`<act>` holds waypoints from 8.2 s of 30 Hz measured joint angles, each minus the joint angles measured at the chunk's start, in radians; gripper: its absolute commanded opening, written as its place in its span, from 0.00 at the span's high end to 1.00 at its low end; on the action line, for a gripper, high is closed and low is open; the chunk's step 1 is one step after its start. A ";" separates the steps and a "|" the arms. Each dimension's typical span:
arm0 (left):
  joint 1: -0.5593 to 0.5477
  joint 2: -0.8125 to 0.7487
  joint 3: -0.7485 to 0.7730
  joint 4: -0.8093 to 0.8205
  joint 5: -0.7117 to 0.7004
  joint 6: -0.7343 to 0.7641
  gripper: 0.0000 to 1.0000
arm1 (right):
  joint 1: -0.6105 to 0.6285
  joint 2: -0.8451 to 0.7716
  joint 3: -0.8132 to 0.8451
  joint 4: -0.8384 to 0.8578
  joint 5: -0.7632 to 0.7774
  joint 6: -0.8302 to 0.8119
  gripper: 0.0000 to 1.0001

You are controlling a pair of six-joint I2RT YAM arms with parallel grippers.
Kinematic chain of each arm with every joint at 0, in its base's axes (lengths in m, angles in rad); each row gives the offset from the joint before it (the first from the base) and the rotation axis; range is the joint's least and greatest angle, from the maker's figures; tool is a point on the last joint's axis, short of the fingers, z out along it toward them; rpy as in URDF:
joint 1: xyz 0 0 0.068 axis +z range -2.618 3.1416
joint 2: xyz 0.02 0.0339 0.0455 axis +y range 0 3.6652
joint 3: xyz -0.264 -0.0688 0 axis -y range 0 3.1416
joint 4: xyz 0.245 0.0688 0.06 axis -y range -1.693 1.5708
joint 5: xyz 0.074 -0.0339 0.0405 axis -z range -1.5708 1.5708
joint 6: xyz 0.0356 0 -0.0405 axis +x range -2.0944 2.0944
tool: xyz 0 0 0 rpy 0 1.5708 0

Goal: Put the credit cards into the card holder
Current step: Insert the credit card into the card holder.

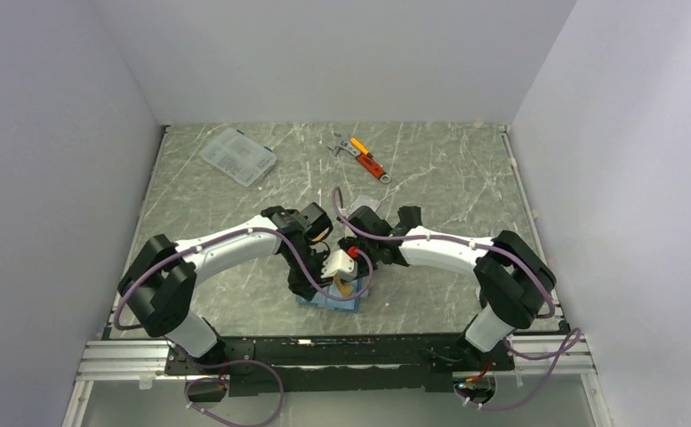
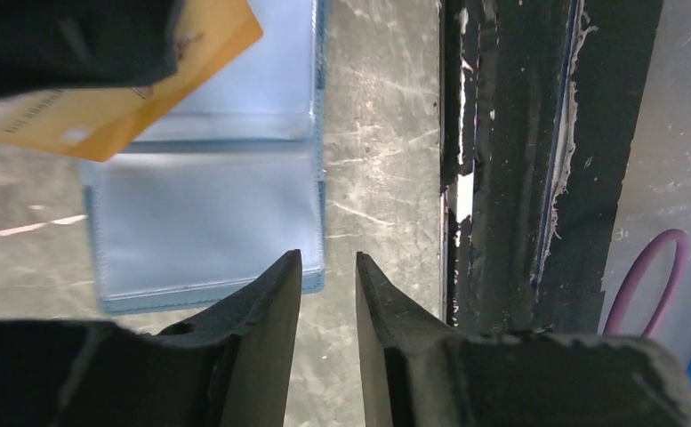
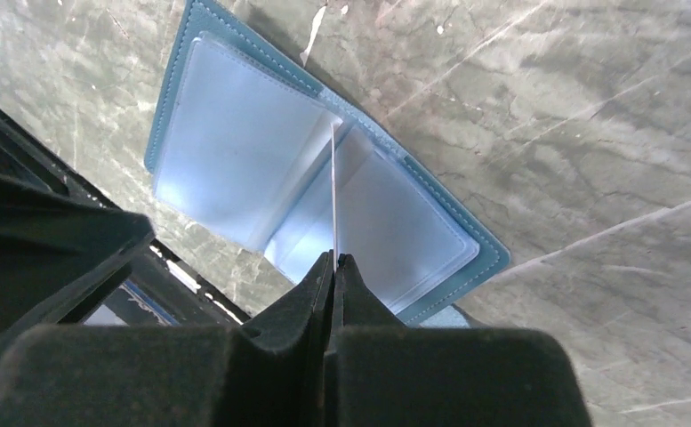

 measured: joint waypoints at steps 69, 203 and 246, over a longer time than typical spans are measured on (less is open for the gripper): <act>-0.344 -0.490 0.099 0.039 -0.827 0.134 0.01 | 0.076 -0.056 0.010 -0.057 0.140 0.024 1.00; -0.232 -0.242 -0.517 0.762 -0.301 0.634 0.68 | -0.136 -0.156 -0.434 0.597 -0.106 0.249 1.00; -0.257 -0.245 -0.524 0.756 -0.318 0.634 0.75 | -0.144 -0.077 -0.435 0.658 -0.176 0.238 1.00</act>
